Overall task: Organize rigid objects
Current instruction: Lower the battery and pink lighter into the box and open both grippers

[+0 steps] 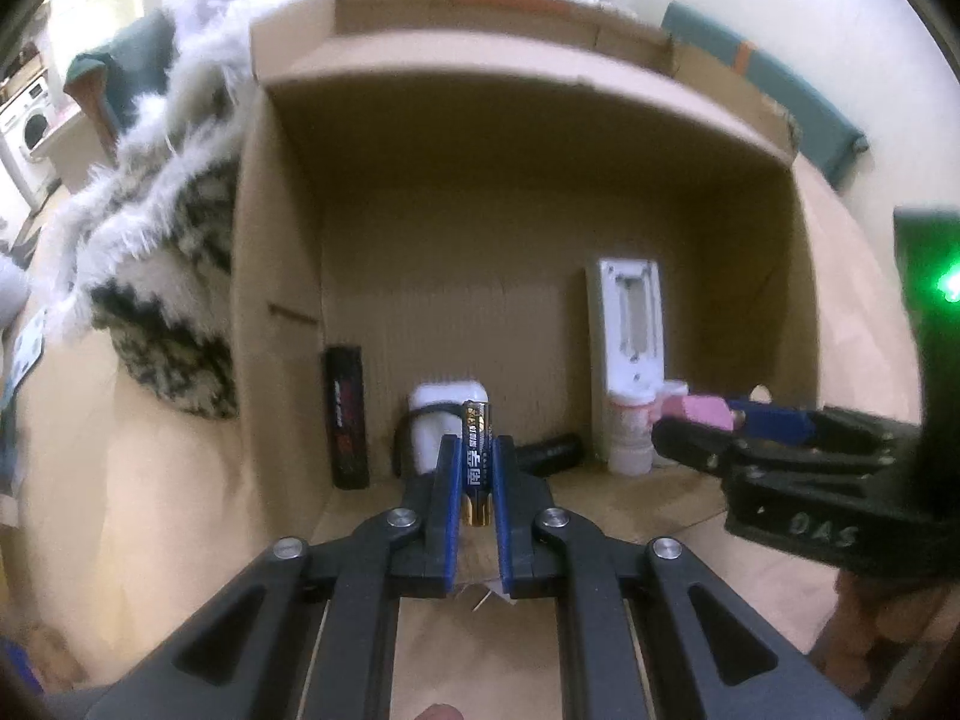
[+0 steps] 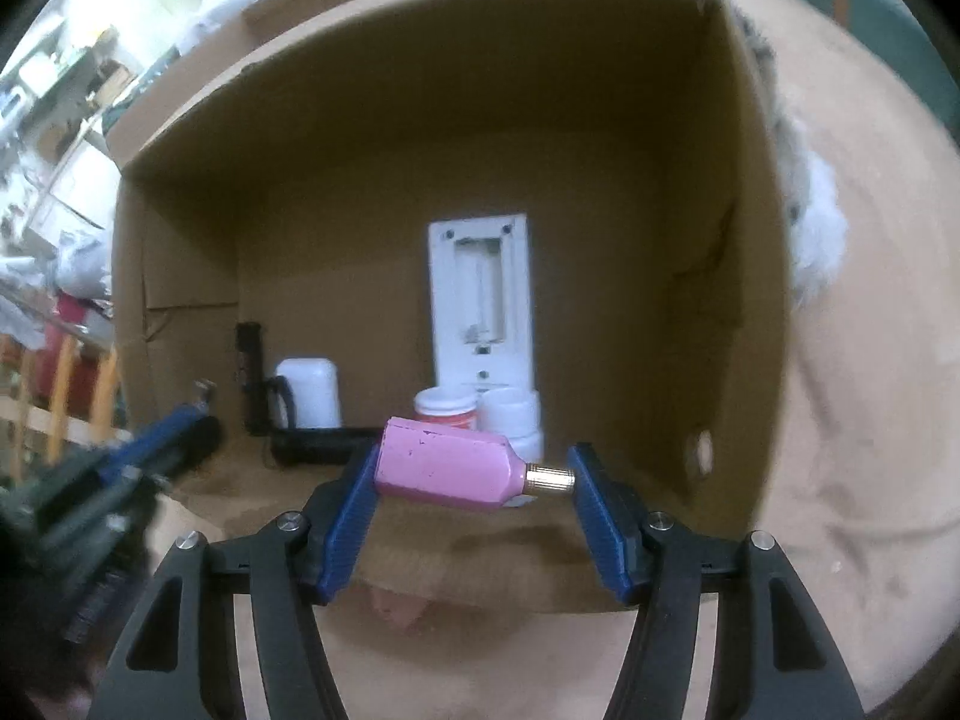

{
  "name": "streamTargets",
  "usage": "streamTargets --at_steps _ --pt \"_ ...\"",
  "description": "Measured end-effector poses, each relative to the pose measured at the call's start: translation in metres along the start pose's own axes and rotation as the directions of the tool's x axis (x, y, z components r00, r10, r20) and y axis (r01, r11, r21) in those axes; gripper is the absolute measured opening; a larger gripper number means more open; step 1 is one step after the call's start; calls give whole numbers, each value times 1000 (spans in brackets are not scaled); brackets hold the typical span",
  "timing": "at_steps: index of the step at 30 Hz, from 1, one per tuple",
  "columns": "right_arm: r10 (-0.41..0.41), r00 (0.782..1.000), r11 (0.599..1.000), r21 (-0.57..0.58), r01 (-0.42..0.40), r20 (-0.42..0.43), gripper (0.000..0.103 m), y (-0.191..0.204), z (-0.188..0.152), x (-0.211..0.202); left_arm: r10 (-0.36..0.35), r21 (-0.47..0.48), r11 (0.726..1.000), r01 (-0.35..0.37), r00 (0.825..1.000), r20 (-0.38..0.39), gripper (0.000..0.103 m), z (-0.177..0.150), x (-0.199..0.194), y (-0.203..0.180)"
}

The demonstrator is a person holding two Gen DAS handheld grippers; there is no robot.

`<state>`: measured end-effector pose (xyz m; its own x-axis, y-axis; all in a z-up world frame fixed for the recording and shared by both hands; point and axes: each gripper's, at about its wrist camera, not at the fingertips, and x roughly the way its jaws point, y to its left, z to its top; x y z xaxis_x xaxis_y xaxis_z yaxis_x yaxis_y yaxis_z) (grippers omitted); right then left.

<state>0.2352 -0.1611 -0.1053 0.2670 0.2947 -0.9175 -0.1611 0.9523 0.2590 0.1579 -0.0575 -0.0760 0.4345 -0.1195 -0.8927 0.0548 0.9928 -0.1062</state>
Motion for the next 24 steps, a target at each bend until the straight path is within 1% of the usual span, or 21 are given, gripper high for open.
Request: streamTargets --at_steps 3,6,11,14,17,19,20,21,22,23,24 --pt "-15 1000 1000 -7 15 -1 66 0 5 4 17 14 1000 -17 1000 -11 9 -1 10 -1" --pt "-10 999 1000 4 10 -34 66 1 5 13 11 -18 1000 -12 999 -32 9 0 21 1" --pt "-19 998 1000 11 20 -66 66 2 4 23 31 -25 999 -31 999 -25 9 1 23 3" --pt "-50 997 999 10 51 -62 66 0 4 24 22 -43 999 -23 999 -32 9 1 24 4" --pt "-67 997 998 4 67 -49 66 0 6 23 20 -36 999 -21 999 -33 9 0 26 0" --pt "-93 995 996 -8 93 -32 66 4 7 23 22 -35 999 -23 999 -27 9 1 24 1" --pt "-98 995 995 -12 98 -25 66 7 8 23 23 -33 999 -24 999 -26 9 1 24 3" --pt "-86 996 996 -11 86 -23 66 7 9 22 25 -31 999 -26 999 -27 10 1 24 3" --pt "-69 997 998 -5 69 -22 67 8 10 21 23 -33 999 -24 999 -27 10 1 23 4" --pt "-52 998 999 6 53 -18 69 7 11 20 20 -35 999 -21 999 -27 14 1 23 4" --pt "-41 999 999 15 41 -15 74 6 12 18 18 -36 999 -18 1000 -25 19 2 23 4"
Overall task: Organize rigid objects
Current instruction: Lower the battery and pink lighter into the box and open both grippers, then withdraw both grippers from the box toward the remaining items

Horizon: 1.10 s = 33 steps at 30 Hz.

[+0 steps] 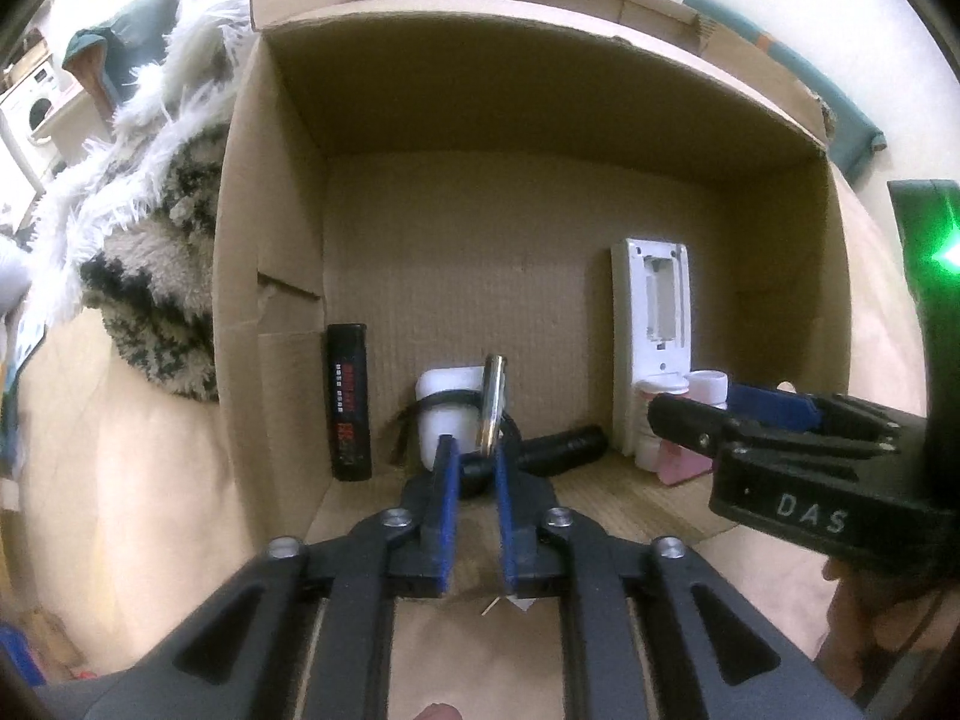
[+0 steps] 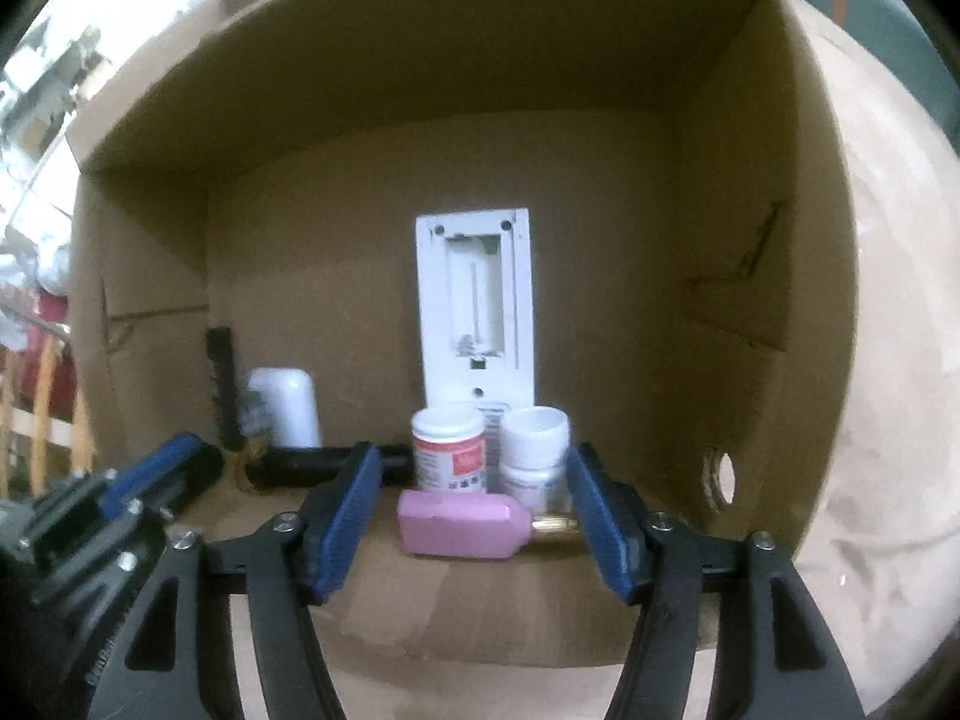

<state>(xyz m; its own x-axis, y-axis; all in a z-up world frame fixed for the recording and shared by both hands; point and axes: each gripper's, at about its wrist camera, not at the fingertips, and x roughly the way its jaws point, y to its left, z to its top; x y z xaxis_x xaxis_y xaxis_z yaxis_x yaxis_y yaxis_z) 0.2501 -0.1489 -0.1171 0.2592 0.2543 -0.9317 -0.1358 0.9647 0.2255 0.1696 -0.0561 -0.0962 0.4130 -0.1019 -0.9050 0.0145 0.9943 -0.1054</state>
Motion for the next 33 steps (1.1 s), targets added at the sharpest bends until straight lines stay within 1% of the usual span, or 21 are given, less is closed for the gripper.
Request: streamTargets --at_steps 1,2,4,6,7,8,11,18,22,28,33 --pt "12 1000 1000 11 -12 4 79 -1 1 -1 -1 0 1000 1 1000 3 33 0 -1 -1" --pt "28 1000 999 22 -29 6 79 -3 1 -2 -2 -1 1000 2 1000 6 50 0 -1 -1" --pt "63 998 997 42 -64 7 81 -5 2 -4 -9 -11 1000 10 1000 16 61 1 -5 0" --pt "100 995 993 62 -101 15 82 -7 4 -6 -14 -17 1000 14 1000 11 68 2 -6 0" --pt "112 993 991 69 -113 23 85 -7 5 -8 -16 -22 1000 16 1000 6 79 2 -7 0" --pt "121 992 990 74 -124 32 86 -8 6 -10 -23 -28 999 23 1000 2 87 2 -7 0" --pt "135 990 987 78 -139 51 87 -9 8 -14 -18 -34 999 18 1000 -5 88 2 -10 0" --pt "137 989 987 76 -140 48 87 -9 12 -10 -13 -57 998 13 1000 -8 90 3 -15 2" --pt "137 989 987 79 -142 54 87 -6 5 -17 -8 -66 998 8 1000 0 90 3 -20 5" --pt "150 986 983 95 -156 68 87 -11 -1 -25 -16 -77 997 18 1000 26 90 1 -36 8" --pt "150 985 980 116 -159 81 87 -19 -13 -37 -11 -43 999 15 997 78 90 -6 -58 4"
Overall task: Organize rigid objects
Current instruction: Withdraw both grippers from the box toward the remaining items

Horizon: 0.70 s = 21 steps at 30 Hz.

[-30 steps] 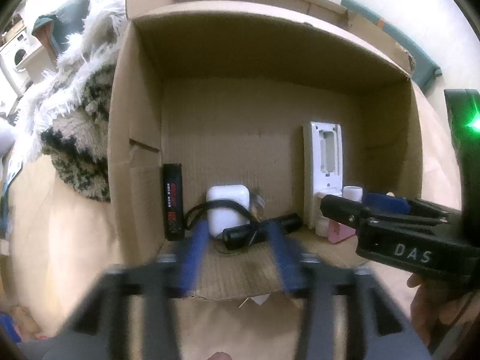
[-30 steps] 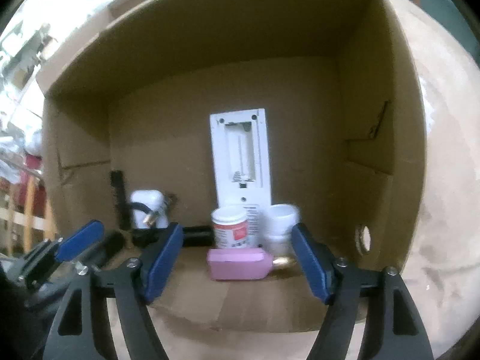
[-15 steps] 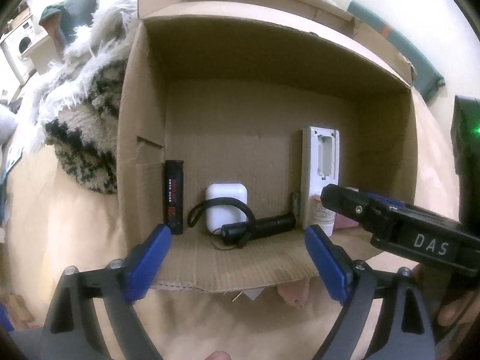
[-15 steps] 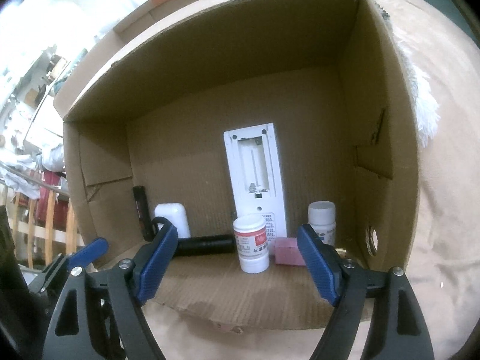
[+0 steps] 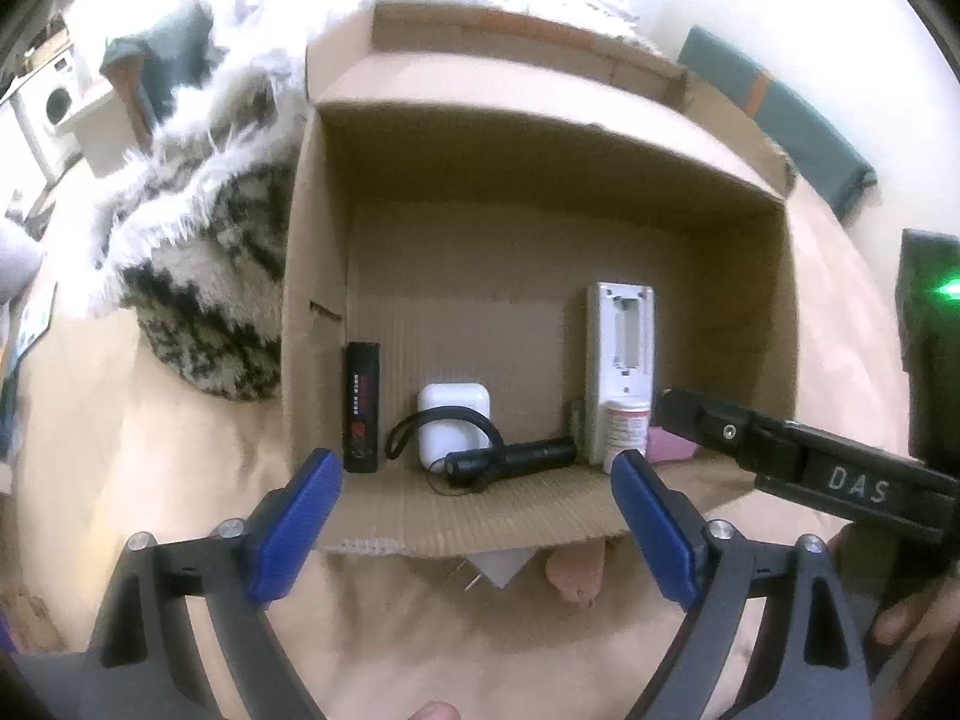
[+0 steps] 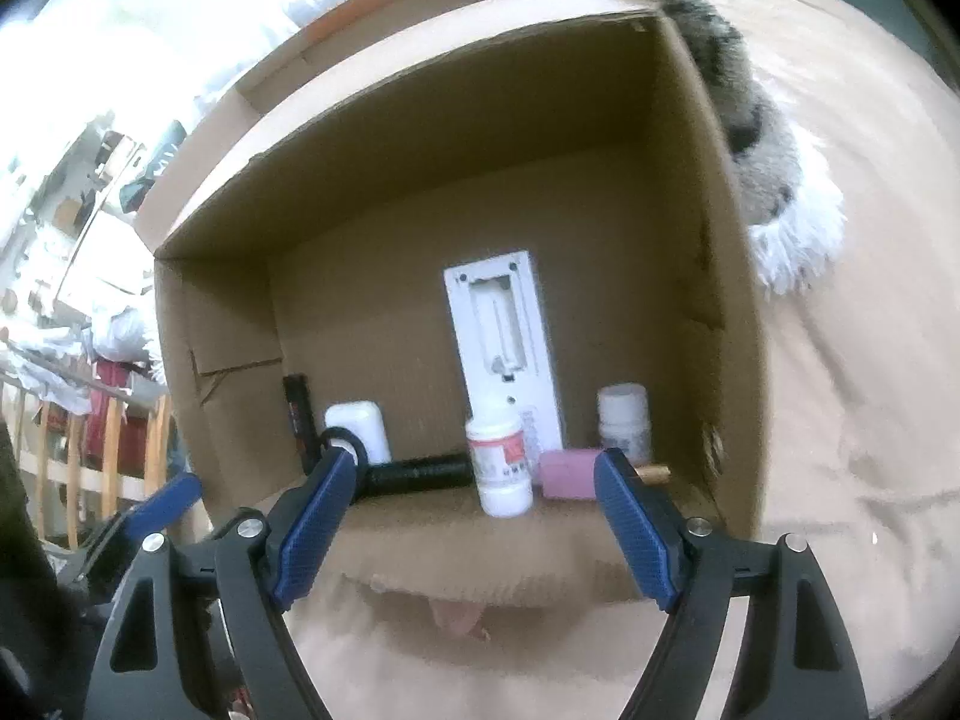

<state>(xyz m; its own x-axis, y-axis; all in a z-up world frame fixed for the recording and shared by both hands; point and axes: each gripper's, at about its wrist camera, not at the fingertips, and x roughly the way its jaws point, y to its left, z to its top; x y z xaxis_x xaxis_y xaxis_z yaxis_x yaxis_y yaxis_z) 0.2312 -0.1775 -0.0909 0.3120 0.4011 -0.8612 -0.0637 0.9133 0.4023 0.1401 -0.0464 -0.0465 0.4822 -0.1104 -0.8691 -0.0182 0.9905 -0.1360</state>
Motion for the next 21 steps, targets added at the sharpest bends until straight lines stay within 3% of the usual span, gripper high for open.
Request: streamTargets --at_steps 4,10,21 --pt "2 1000 1000 15 -2 22 87 -8 -10 -17 2 6 1000 -2 1000 20 90 -7 -11 1" --pt "47 999 993 104 -49 18 87 -22 -37 -28 -16 -54 998 15 1000 -21 90 -34 -14 12" --pt "75 997 981 183 -69 -26 87 -26 -77 -24 -28 35 999 34 990 -138 90 -68 14 -4"
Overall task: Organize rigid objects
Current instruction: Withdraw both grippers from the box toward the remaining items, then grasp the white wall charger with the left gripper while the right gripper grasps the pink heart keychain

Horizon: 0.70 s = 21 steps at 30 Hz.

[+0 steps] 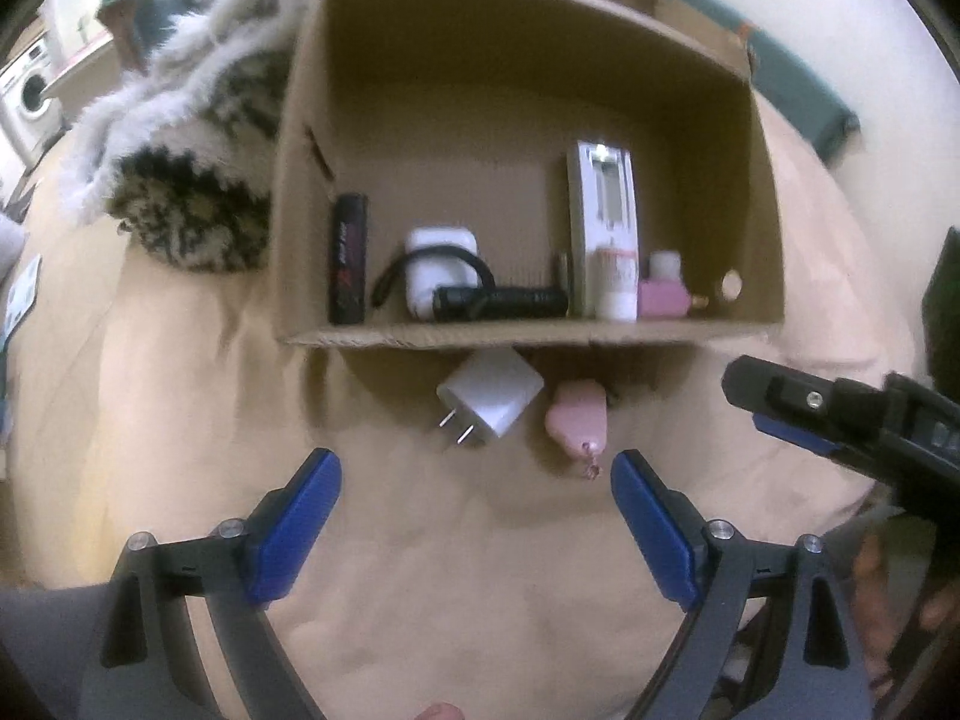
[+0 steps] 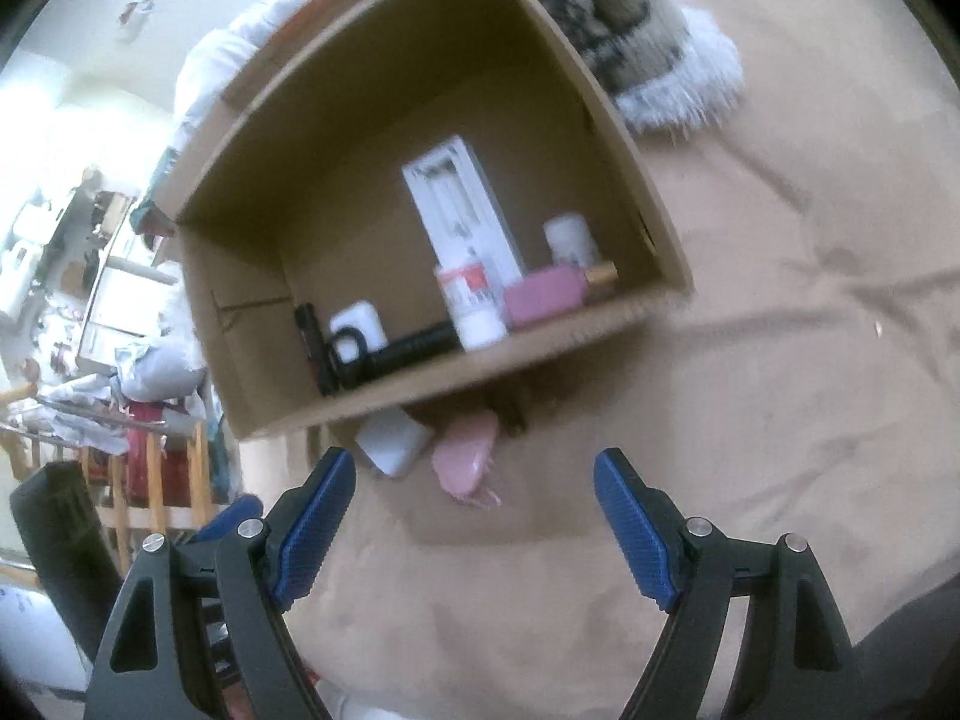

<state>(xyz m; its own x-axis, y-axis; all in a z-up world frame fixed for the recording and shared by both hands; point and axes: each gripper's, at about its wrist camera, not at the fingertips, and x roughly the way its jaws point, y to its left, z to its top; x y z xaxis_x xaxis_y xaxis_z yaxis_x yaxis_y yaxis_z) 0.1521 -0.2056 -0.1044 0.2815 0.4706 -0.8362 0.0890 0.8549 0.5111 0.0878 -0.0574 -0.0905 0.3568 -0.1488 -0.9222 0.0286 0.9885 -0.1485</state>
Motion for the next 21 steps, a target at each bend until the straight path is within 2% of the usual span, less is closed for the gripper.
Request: streamTargets --at_steps 3,8,15,17,21 --pt "0 1000 1000 16 0 -10 87 -4 0 2 -21 16 1000 22 998 -56 87 1 21 -2" --pt "13 1000 999 47 -13 -1 87 -14 5 -2 -1 104 994 13 993 -116 66 8 52 -8" --pt "53 999 996 71 -52 -9 87 -19 7 -3 -1 125 992 19 990 -144 60 26 78 -12" --pt "55 998 996 70 -55 -9 87 -18 7 -3 29 141 990 -9 990 -141 51 29 83 -14" --pt "60 998 996 68 -58 -19 87 -16 9 1 29 151 989 -7 989 -144 51 35 90 -14"
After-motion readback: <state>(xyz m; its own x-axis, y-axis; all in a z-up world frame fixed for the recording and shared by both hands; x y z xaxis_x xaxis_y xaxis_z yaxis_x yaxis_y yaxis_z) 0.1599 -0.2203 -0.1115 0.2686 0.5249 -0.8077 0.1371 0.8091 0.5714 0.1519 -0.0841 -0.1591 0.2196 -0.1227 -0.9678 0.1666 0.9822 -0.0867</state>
